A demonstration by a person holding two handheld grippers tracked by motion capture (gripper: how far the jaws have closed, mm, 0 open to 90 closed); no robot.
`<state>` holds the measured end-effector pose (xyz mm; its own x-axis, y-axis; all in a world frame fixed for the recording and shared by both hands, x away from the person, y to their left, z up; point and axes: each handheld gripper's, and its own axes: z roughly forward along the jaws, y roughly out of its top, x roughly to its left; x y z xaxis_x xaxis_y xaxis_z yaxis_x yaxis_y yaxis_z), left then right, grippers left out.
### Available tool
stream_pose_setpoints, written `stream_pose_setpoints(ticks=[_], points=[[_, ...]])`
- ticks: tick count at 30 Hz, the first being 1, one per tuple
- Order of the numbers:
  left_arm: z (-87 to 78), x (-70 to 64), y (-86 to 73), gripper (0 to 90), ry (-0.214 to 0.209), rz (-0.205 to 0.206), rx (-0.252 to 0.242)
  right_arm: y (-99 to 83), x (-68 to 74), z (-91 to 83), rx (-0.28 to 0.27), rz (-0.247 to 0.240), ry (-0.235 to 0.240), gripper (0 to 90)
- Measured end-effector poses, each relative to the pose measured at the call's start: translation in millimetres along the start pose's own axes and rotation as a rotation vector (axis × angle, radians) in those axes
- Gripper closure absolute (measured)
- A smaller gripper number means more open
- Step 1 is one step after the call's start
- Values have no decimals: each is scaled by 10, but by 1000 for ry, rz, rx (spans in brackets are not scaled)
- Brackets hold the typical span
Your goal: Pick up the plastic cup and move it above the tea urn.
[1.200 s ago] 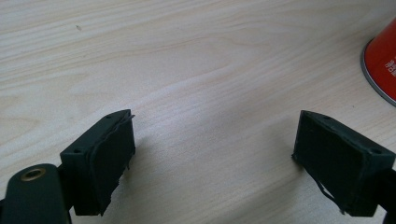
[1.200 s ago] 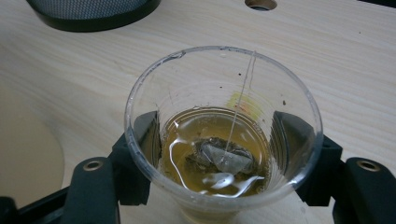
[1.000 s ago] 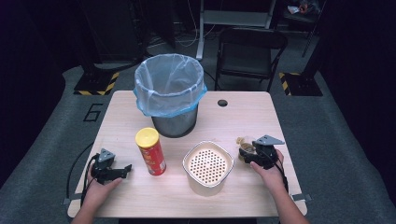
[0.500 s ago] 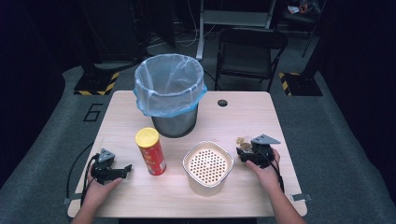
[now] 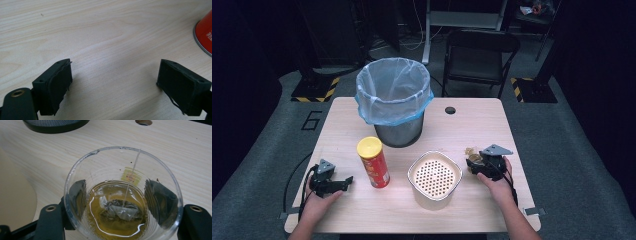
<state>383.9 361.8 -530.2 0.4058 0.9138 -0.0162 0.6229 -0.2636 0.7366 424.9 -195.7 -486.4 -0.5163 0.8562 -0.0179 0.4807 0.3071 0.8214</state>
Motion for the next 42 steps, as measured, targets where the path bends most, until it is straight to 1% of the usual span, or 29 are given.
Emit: stream_pose_setpoints(ticks=[1, 2, 3, 6, 7, 8, 9, 13, 16, 17, 18, 19, 20, 22, 24, 25, 26, 29, 30, 31, 32, 34, 37, 38, 40, 41, 42], points=[[-1, 2, 0, 123, -1, 3, 2, 7, -4, -7, 8, -18, 12, 347], [-1, 2, 0, 122, -1, 3, 2, 7, -4, -7, 8, -18, 12, 347], [-3, 3, 1, 122, -1, 4, 4, 20, 3, -23, 12, -34, 17, 348], [-2, 2, 1, 122, -1, 3, 3, 44, 1, -45, 7, -38, 25, 350], [-1, 2, 0, 122, -1, 2, 2, 65, -9, -64, 6, -49, 33, 352], [-1, 1, 1, 122, -1, 2, 2, 82, -5, -83, 5, -40, 38, 354], [0, 0, 0, 122, 0, 1, 1, 108, -13, -104, -9, -45, 42, 356], [-1, 1, 0, 123, 0, 2, 2, 281, -40, -221, -24, -48, 73, 358], [0, 0, 0, 122, -1, 1, 1, 407, -58, -288, -37, -59, 96, 359], [0, 0, 0, 122, 0, 0, 0, 479, -66, -319, -45, -64, 110, 359], [0, 0, 0, 122, 0, 1, 1, 479, -66, -319, -45, -64, 110, 359], [-2, 2, 0, 122, -1, 3, 3, 549, -67, -341, -49, -62, 122, 360], [-2, 2, 0, 122, -1, 3, 3, 549, -67, -341, -49, -62, 122, 360], [-1, 1, 0, 122, 0, 2, 1, 649, -69, -359, -58, -75, 139, 360], [-1, 2, 0, 122, -1, 3, 2, 697, -63, -361, -62, -85, 149, 362], [-1, 1, 0, 122, -1, 2, 2, 748, -53, -356, -69, -104, 161, 363], [-1, 1, 0, 122, -1, 2, 2, 748, -53, -356, -69, -104, 161, 363], [-1, 1, 0, 123, -1, 1, 1, 835, -17, -338, -74, -144, 180, 364], [0, 0, 0, 122, 0, 1, 1, 853, -5, -333, -73, -150, 186, 364], [-1, 1, 0, 122, -1, 2, 2, 909, 25, -309, -75, -187, 197, 364], [-1, 1, 0, 122, -1, 2, 2, 909, 25, -309, -75, -187, 197, 364], [0, 0, 0, 122, 0, 1, 1, 953, 48, -288, -79, -207, 210, 364], [-1, 1, 0, 122, -1, 2, 2, 1027, 68, -230, -96, -226, 246, 367], [-1, 1, 0, 122, -1, 2, 2, 1027, 68, -230, -96, -226, 246, 367], [-1, 1, 0, 123, -1, 1, 1, 1065, 75, -199, -106, -238, 262, 367], [0, 1, 0, 123, 0, 1, 1, 1094, 87, -185, -108, -235, 272, 368], [0, 1, 0, 123, 0, 1, 1, 1094, 87, -185, -108, -235, 272, 368]])
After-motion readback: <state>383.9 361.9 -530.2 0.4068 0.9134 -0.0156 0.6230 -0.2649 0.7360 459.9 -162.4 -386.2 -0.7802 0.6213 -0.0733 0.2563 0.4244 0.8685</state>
